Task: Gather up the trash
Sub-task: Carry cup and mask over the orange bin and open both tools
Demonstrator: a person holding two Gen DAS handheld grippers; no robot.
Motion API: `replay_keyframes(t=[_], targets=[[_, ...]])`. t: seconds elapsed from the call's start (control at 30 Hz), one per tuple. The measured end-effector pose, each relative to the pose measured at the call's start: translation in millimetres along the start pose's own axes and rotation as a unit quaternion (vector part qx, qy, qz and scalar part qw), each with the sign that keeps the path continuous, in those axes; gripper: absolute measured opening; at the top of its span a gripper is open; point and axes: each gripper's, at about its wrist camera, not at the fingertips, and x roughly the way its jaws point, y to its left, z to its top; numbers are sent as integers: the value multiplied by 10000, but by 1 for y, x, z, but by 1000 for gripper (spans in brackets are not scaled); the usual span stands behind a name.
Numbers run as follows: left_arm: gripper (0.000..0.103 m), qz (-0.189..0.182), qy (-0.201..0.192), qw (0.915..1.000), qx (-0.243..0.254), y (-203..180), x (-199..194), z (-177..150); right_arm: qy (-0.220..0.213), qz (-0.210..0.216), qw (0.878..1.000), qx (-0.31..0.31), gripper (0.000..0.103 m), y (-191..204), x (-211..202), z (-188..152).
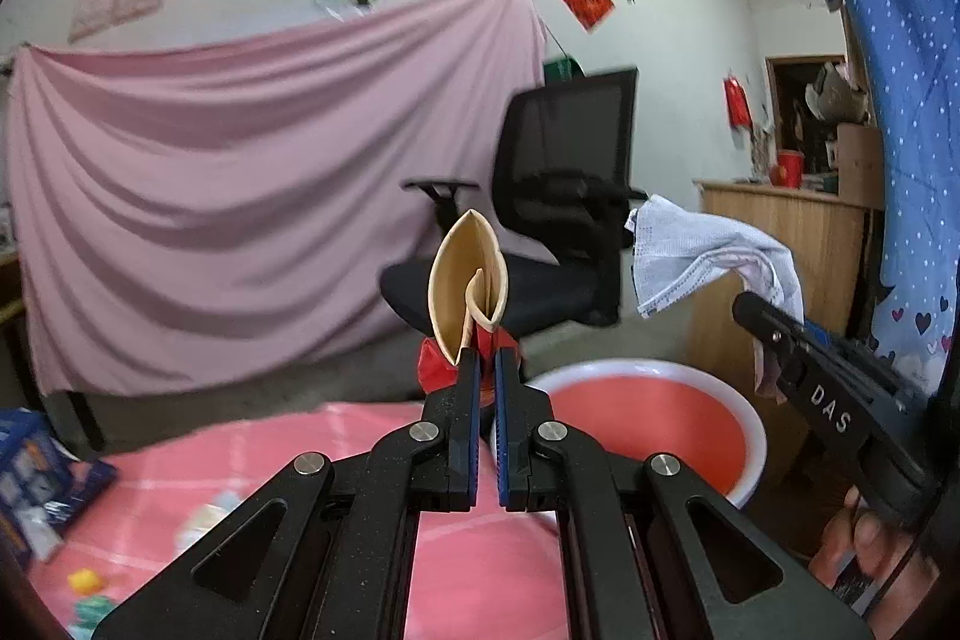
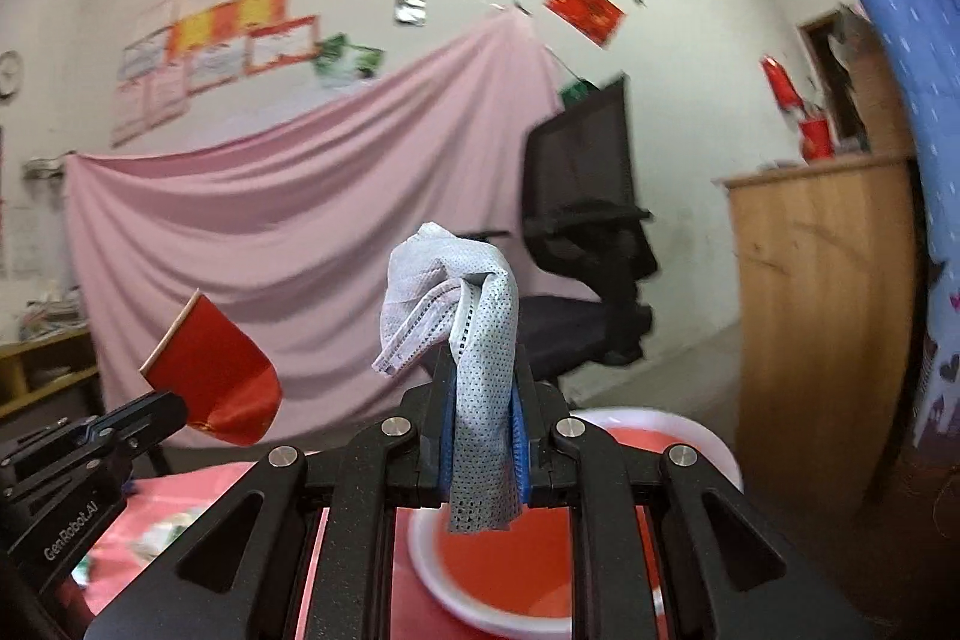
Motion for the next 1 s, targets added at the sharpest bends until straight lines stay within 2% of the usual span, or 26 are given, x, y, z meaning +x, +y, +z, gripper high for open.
replay_keyframes(t=[0.23, 0.5, 0.57, 0.63, 0.77, 0.8, 0.87, 0.93, 1.0], targets=[[3, -459, 798, 9956, -198, -19, 66, -1, 710, -261, 9970, 171, 14, -38, 29, -23], [3, -848, 1640, 9813, -542, -19, 115, 2, 1267, -404, 9899, 483, 17, -57, 48, -37], [3, -961, 1839, 9760, -657, -16, 122, 0, 1373, -432, 9882, 533, 21, -59, 51, -40], [4, -982, 1952, 9729, -762, -14, 124, -2, 1480, -484, 9864, 533, 32, -60, 53, -42], [7, -958, 2013, 9704, -927, -6, 123, -2, 1605, -555, 9841, 518, 34, -61, 54, -44], [9, -936, 1998, 9708, -940, -4, 120, -2, 1602, -575, 9840, 521, 39, -62, 53, -43], [21, -861, 1931, 9728, -952, 1, 112, -3, 1543, -581, 9849, 526, 47, -62, 51, -42], [28, -783, 1831, 9754, -947, 5, 104, -3, 1460, -571, 9864, 490, 51, -60, 46, -41], [29, -730, 1752, 9774, -931, 9, 96, -4, 1428, -553, 9871, 464, 54, -58, 47, -39]])
